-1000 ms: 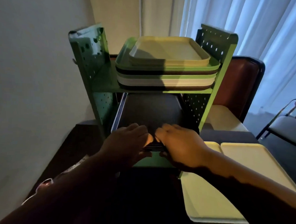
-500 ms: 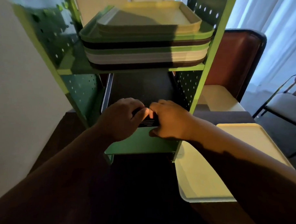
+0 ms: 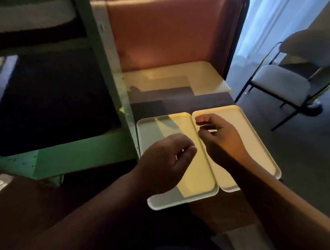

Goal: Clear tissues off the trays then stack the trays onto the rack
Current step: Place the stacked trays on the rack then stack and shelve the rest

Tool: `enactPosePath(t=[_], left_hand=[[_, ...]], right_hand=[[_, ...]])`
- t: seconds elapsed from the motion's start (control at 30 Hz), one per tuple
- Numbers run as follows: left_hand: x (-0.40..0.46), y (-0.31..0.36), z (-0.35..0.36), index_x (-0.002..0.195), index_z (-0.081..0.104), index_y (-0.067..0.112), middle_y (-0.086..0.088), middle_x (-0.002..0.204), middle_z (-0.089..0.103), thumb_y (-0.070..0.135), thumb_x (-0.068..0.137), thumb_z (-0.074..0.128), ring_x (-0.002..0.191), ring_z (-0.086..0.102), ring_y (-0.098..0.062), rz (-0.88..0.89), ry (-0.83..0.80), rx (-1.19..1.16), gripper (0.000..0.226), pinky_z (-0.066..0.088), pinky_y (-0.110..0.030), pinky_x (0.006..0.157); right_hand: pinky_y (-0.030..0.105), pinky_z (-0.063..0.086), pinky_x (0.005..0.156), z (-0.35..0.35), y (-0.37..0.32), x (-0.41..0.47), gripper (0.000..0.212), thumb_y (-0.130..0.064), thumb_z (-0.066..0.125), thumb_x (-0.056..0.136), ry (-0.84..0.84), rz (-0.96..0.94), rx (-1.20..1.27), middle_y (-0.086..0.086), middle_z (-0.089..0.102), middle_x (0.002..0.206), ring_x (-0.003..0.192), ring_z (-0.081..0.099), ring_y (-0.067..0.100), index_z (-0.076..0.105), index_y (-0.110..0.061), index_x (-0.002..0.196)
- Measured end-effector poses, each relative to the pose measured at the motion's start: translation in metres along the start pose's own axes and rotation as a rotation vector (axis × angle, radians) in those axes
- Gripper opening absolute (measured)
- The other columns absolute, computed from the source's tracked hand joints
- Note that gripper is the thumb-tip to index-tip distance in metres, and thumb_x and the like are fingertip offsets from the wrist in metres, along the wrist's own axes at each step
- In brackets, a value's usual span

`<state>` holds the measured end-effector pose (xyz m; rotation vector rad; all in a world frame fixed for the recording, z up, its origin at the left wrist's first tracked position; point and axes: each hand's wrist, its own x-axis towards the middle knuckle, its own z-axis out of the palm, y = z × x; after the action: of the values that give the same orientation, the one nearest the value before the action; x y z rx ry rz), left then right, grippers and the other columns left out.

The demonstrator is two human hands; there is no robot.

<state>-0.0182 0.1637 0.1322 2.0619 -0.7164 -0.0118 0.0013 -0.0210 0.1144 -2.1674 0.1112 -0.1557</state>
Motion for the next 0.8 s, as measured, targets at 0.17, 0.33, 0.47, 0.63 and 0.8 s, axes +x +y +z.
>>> enactPosePath(t=[0.17,0.33,0.47,0.63,0.8], left_hand=[[0.043,-0.043,0.120,0.113,0.063,0.022,0.008,0.105,0.070,0.022,0.094,0.058,0.088,0.065,-0.011,-0.447,-0.221,-0.091,0.019,0.053,-0.029,0.081],[0.079,-0.074,0.210,0.144,0.047,0.012,-0.008,0.140,0.058,0.023,0.091,0.062,0.120,0.059,-0.021,-0.809,-0.309,-0.173,0.057,0.046,-0.033,0.102],[0.090,-0.079,0.239,0.153,0.033,0.012,-0.012,0.153,0.045,0.030,0.091,0.059,0.137,0.047,-0.027,-0.915,-0.375,-0.072,0.070,0.041,-0.038,0.109],[0.095,-0.082,0.247,0.154,0.032,0.014,-0.011,0.152,0.047,0.032,0.092,0.056,0.135,0.048,-0.027,-0.926,-0.376,0.076,0.069,0.042,-0.038,0.108],[0.094,-0.080,0.251,0.149,0.042,0.015,-0.010,0.143,0.052,0.026,0.088,0.058,0.122,0.056,-0.026,-0.929,-0.321,0.076,0.064,0.045,-0.035,0.103]], right_hand=[[0.046,0.052,0.103,-0.043,0.135,0.032,0.054,-0.023,0.068,0.094,-0.003,0.446,-0.256,0.004,0.052,0.148,0.128,0.055,0.026,0.051,-0.025,0.145],[0.055,0.058,0.089,-0.089,0.238,0.041,0.059,-0.030,0.069,0.087,-0.054,0.660,-0.524,0.011,0.055,0.132,0.121,0.056,0.036,0.049,-0.018,0.141],[0.046,0.061,0.076,-0.107,0.282,0.046,0.055,-0.028,0.069,0.089,-0.113,0.732,-0.542,0.006,0.054,0.113,0.102,0.058,0.027,0.047,-0.019,0.139],[0.042,0.054,0.083,-0.110,0.307,0.058,0.067,-0.027,0.066,0.093,-0.140,0.747,-0.538,0.009,0.040,0.139,0.119,0.045,0.029,0.034,-0.021,0.151],[0.050,0.056,0.086,-0.117,0.315,0.066,0.056,-0.031,0.063,0.094,-0.101,0.853,-0.603,0.012,0.054,0.128,0.113,0.051,0.032,0.043,-0.017,0.144]])
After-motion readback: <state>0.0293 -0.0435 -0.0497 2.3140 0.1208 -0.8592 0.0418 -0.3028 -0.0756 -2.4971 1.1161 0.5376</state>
